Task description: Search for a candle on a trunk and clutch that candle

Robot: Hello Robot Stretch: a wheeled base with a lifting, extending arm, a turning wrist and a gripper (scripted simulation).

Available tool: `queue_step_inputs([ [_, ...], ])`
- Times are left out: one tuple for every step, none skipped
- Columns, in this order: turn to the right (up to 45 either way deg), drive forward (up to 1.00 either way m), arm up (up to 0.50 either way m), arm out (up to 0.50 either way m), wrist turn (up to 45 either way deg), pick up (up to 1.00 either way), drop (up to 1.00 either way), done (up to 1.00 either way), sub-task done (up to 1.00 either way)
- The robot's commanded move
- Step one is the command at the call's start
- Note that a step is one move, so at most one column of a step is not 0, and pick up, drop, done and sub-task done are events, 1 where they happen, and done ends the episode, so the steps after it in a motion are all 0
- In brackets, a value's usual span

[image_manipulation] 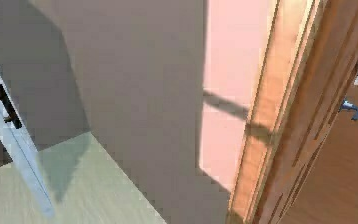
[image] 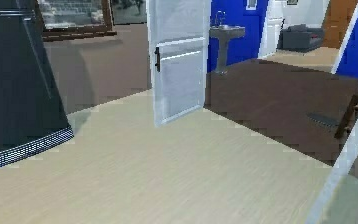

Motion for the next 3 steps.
queue_step_inputs([
  [18.0,0.00,0.00,0.00,0.0,0.00,0.00,0.00,0.00],
  [0.0,1.00,0.00,0.00,0.0,0.00,0.00,0.00,0.00],
  [0.0,0.30,0.00,0.00,0.0,0.00,0.00,0.00,0.00],
])
